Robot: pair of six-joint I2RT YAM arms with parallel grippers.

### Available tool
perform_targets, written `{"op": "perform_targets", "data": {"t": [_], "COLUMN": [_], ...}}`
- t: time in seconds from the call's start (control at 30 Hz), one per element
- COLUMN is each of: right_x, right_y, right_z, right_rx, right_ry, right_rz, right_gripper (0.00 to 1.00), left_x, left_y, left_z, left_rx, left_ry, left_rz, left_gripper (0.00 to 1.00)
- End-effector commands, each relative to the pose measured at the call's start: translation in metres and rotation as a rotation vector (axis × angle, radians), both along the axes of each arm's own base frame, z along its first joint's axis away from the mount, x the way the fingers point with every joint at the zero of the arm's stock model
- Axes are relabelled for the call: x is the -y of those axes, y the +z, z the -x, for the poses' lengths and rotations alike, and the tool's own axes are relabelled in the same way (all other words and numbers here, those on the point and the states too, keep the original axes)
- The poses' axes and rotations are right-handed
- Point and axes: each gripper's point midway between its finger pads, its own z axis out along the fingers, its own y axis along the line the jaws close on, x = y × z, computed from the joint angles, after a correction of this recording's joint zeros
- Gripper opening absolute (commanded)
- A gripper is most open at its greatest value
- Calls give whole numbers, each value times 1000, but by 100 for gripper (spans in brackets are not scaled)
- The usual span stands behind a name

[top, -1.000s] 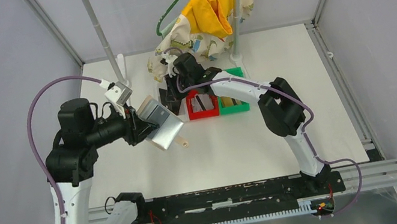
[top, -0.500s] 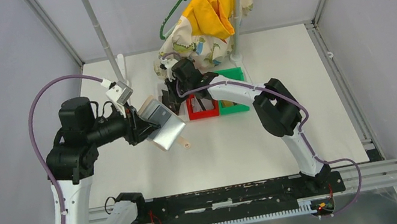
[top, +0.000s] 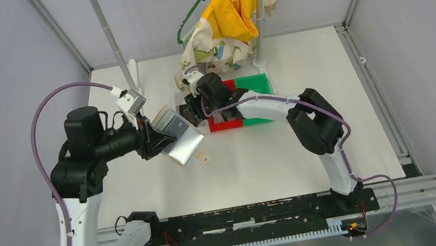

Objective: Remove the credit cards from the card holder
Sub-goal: Place the credit card in the storage box, then move the storage box to the center of the board.

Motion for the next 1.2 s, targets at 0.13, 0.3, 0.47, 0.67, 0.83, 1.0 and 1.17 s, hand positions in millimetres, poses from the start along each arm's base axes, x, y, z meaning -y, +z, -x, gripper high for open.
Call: {"op": "perform_targets", "data": {"t": [0.13,0.3,0.47,0.67,0.83,1.0,1.17], "right_x": [31,98,174,186,179,170,171], "right_y": [108,84,61,40,27,17,0], "right_z": [36,54,50,34,11,2,7], "right_rx": [222,218,266,255,238,231,188], "right_ry": [-8,-204,-451,-487,-503,-507,-521], "right_rz": [-168,-47,82,141,198,179,178], "right_gripper": [50,52,69,76,62,54,38], "left_x": [6,6,8,9,8,8,8], "left_y": [27,28,28,31,34,35,35], "left_z": [2,3,3,3,4,5,4], "left_rx": [113,114,106,105,109,122,120], "left_ry": [-49,-51,-55,-58,-57,-56,-60], "left_rz": [36,42,51,59,62,57,59], "left_gripper": [6,6,6,6,6,6,6]}}
